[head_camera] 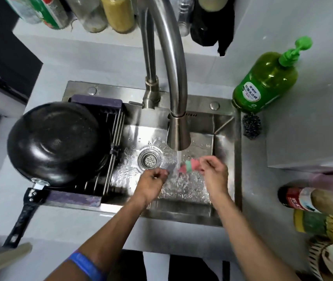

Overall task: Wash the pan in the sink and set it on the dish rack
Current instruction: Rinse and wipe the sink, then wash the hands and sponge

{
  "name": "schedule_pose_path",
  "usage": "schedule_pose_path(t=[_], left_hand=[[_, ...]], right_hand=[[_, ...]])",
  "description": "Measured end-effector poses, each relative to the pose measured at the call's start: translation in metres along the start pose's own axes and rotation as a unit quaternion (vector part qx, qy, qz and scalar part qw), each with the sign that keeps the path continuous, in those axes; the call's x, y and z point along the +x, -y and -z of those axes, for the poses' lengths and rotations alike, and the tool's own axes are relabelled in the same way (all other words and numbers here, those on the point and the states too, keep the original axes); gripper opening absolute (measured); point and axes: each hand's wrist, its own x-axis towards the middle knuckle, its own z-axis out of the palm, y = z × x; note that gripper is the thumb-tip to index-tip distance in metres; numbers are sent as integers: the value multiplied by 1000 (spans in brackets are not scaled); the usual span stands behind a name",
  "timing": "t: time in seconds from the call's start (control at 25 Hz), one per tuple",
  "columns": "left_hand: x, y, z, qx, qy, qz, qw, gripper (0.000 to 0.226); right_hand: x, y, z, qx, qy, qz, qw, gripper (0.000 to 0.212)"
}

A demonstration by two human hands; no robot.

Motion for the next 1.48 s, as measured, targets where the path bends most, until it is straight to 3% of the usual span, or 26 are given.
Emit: schedule_pose_path(t=[0.08,0.32,0.44,0.56,0.64,0.76,0.88,0.96,1.16,1.24,1.32,1.4,1.44,1.48], left_hand=[[4,-23,-6,-34,4,-14,999,22],[3,-30,-6,-104,7,-19,994,11],[-2,-33,-8,-204,62,40,976,32],[-3,-43,-17,-304,141,104,936,52],[-3,-48,-23,-294,121,118,941,47],[3,-41,-24,-189,41,80,978,28],[2,-44,-23,-271,-2,75,960,6],[3,-44,-24,-301,-29,55,952,13],[6,-29,-15,-200,-87,-25,976,16],[8,-15,-2,-210,-113,19,971,12],[14,-1,9,-157,-171,88,969,21],[8,-2,7,-115,-124,129,977,16],[3,-9,0,-144,-50,154,976,11],[0,-15,-9,-198,27,174,964,28]], right_hand=[[-10,7,-27,48,35,-13,998,20],[-25,23,-58,170,35,-8,985,22],[-27,30,-61,260,33,-102,960,16],[-35,27,-68,290,55,-165,941,25],[-35,33,-66,216,51,-123,967,13],[-23,39,-50,85,51,2,995,25],[-21,33,-43,30,73,58,995,25],[-25,24,-47,72,53,45,995,24],[-22,30,-43,208,-46,-86,973,24],[-18,37,-33,226,-69,-106,966,25],[-15,40,-24,271,-42,-121,954,28],[-18,38,-27,319,21,-151,935,33],[-23,37,-34,335,54,-168,926,33],[-29,34,-44,343,75,-182,918,27]])
